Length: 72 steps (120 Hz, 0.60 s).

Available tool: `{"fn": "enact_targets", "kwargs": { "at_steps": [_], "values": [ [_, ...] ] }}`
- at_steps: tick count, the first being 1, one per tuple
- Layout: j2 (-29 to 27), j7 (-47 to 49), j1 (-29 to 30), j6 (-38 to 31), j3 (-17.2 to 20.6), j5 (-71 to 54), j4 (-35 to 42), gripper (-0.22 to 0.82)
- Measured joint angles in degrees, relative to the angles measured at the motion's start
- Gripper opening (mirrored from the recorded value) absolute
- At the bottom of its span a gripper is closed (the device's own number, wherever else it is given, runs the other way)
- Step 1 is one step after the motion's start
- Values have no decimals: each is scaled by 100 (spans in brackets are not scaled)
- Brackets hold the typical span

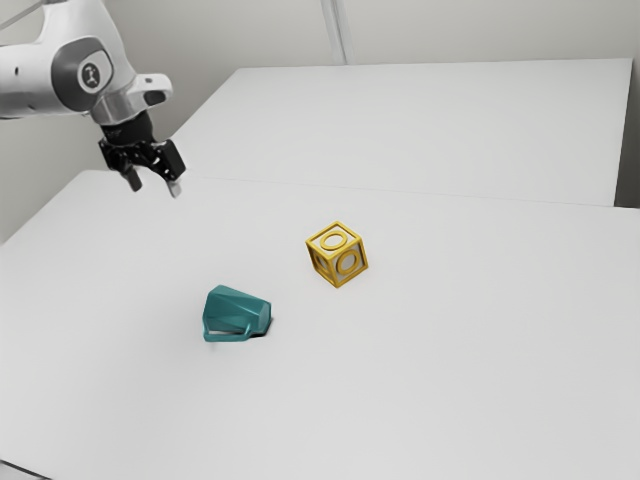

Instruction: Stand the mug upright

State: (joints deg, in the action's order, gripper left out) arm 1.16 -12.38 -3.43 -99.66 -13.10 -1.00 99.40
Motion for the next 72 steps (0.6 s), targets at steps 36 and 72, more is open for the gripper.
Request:
{"fn": "enact_targets", "kwargs": {
  "at_steps": [36,72],
  "values": [
    [-1074,-169,-232,-1017,-269,174,1743,60],
    [-1551,-307,86,-2392,-592,1285,3299,60]
  ]
}}
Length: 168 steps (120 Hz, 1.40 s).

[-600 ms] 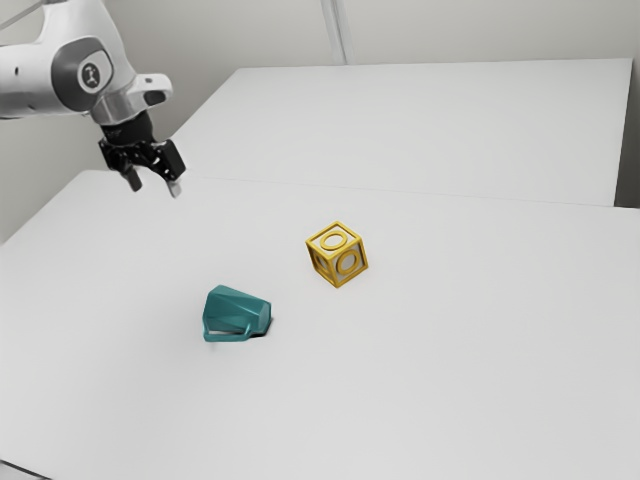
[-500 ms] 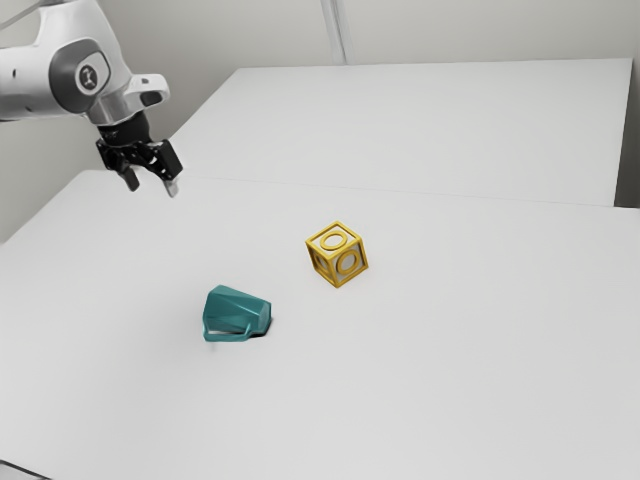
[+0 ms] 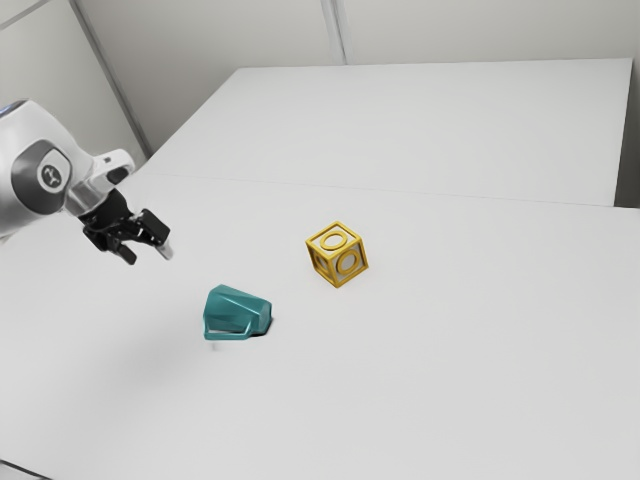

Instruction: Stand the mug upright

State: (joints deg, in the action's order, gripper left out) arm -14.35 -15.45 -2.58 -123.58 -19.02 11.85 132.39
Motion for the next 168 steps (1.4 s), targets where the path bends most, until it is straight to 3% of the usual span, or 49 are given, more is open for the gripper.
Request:
{"fn": "enact_targets", "kwargs": {
  "at_steps": [23,53,112,168],
  "values": [
    [223,-740,146,-600,-38,1325,287,60],
    [470,-2065,195,-870,-40,2578,660,60],
    [839,-4272,190,-1004,17,3710,897,60],
    [1006,-5535,170,-1045,509,4581,1063,60]
  ]
}}
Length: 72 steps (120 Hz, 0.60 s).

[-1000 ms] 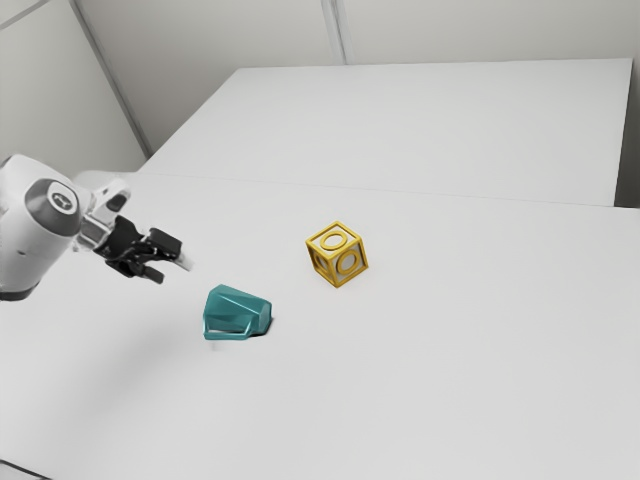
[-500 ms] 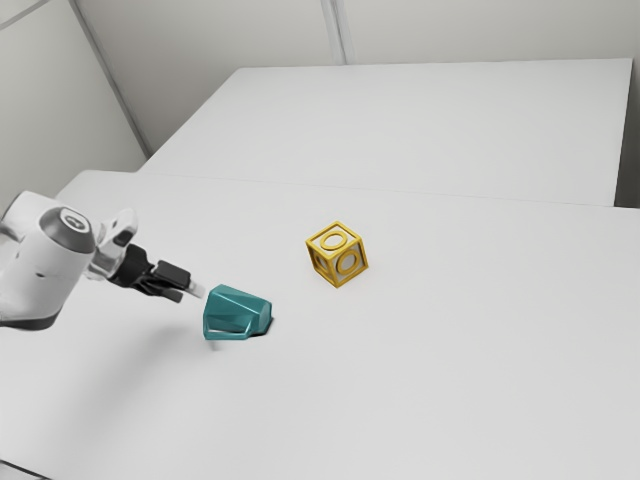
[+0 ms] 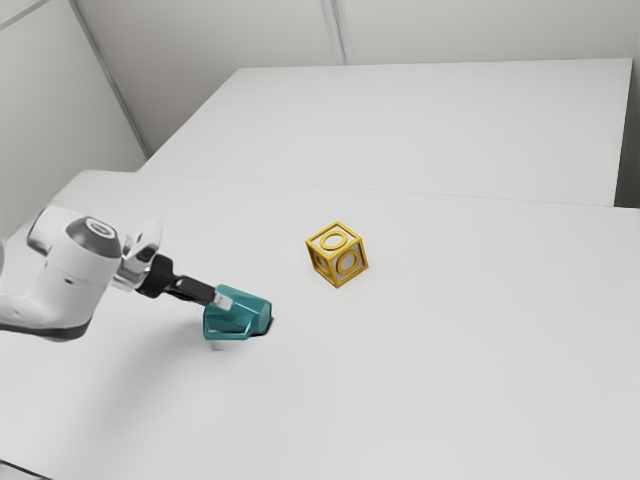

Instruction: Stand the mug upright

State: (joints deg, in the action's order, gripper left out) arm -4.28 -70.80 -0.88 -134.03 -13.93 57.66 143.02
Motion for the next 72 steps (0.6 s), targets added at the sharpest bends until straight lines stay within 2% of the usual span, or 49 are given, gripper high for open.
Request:
{"fn": "enact_targets", "kwargs": {
  "at_steps": [14,72],
  "values": [
    [-14,-197,12,-44,53,134,92,57],
    [-102,-684,10,-255,508,562,103,18]
  ]
}}
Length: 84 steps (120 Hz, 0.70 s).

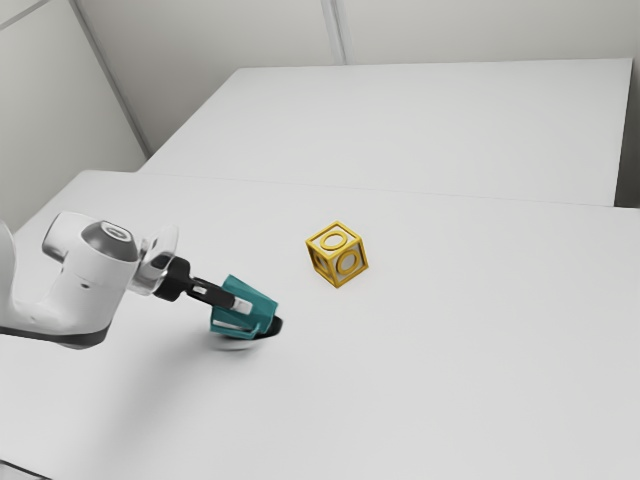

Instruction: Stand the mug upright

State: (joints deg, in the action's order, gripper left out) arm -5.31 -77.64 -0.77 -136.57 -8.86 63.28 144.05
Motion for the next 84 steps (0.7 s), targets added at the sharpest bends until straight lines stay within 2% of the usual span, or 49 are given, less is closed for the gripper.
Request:
{"fn": "enact_targets", "kwargs": {
  "at_steps": [23,36,58,84],
  "values": [
    [-2,-73,-6,-62,65,62,-8,-2],
    [-13,-102,-2,-93,68,72,-14,-9],
    [-38,-131,0,-145,97,76,-18,-15],
    [-100,-113,-3,-236,180,70,-24,-15]
  ]
}}
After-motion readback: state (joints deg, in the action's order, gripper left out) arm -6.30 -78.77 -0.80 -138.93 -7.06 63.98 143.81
